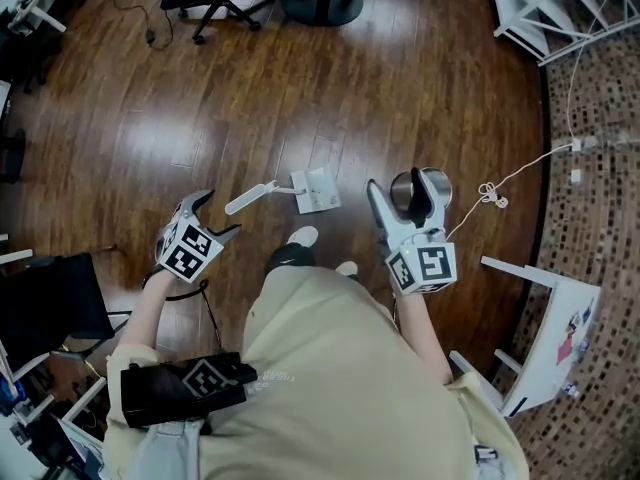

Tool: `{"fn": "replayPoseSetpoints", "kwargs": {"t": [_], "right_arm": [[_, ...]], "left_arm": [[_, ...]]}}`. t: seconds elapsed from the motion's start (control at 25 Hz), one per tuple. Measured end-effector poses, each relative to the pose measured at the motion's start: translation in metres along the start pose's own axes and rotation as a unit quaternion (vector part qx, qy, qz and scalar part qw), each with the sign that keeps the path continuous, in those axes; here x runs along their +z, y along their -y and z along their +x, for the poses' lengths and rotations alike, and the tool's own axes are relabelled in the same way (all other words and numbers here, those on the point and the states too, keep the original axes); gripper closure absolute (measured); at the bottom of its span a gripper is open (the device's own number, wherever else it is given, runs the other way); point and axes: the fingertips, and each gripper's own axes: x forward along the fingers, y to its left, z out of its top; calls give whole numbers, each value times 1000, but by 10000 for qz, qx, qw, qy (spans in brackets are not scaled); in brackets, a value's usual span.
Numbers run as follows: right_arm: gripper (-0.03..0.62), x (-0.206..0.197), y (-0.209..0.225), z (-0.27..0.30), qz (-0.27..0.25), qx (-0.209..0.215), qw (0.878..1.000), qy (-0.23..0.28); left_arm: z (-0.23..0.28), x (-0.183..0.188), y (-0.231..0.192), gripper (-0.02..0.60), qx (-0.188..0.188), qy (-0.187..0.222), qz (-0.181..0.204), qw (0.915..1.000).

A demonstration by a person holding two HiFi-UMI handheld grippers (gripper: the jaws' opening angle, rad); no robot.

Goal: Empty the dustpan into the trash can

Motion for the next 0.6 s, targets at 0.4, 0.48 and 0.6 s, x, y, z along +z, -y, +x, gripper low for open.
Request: {"fn": "replayPoseSetpoints", "kwargs": {"t": [0.4,0.48,0.6], "right_arm": [[237,-18,7,-10,59,-234,9995,-222],[236,-20,5,-11,81,-267,9993,-268],[237,-21,2,-10,88,-301,9991,-291]], "left_arm": [[67,-27,10,218,-169,-403,95,9990],[75,-31,8,225,-180,-466,122,9987],[87,-36,3,229,-186,-549,82,9983]]}}
